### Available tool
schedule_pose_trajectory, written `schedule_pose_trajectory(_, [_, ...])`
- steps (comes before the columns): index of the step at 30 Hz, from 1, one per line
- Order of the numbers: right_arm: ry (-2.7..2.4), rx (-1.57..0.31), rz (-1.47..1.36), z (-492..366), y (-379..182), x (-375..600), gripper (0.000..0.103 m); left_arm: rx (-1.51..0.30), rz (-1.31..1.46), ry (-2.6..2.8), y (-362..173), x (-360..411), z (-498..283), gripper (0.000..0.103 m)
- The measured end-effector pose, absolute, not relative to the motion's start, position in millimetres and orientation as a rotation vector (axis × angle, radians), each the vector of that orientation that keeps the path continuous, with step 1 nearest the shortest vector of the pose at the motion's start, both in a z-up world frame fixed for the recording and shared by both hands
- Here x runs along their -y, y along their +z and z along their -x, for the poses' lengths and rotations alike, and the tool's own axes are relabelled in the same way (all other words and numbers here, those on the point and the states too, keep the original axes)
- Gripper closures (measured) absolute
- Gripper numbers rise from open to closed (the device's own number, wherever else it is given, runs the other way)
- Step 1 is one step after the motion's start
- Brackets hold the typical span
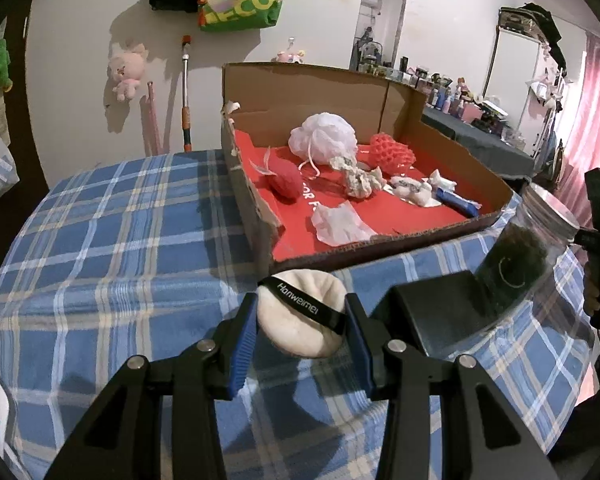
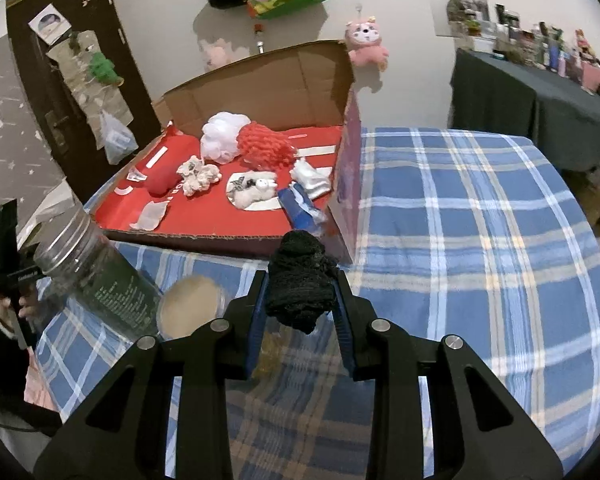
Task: Organize soft objects
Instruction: 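Carry the makeup puff and black scrunchie in both tools over the box, then lower the puff and black scrunchie into the box and open both tools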
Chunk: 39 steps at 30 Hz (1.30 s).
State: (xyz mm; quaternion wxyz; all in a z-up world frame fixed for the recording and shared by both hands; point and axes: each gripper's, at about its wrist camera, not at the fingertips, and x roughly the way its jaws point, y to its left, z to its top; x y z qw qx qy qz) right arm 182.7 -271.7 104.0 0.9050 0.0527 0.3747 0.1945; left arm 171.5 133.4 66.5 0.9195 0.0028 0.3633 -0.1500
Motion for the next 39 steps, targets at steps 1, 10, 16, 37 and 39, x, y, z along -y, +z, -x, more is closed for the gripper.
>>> schedule_pose_trajectory(1, [0.408,-0.775,-0.105,-184.5,104.5,271.3,0.074,-0.747,-0.005,-0.312,67.7,-134.6,-173.6,0.058])
schedule_pose_trajectory(10, [0.500,-0.802,-0.097,-206.8,107.1,266.7,0.074,-0.750,-0.029,-0.360,78.6,-134.1,-184.8,0.058])
schedule_pose_trajectory(16, [0.554,-0.802,-0.067,-216.9,114.2,254.0,0.074,-0.753,-0.049,-0.396,86.0,-129.5,-193.3,0.058])
schedule_pose_trajectory(37, [0.678,-1.027,0.138,-293.1,108.3,177.6,0.074,-0.840,-0.203,-0.631,110.4,-23.1,-267.6,0.058])
schedule_pose_trajectory(39, [0.674,-1.063,0.151,-300.2,104.7,174.5,0.074,-0.880,-0.221,-0.647,105.6,-9.8,-280.3,0.058])
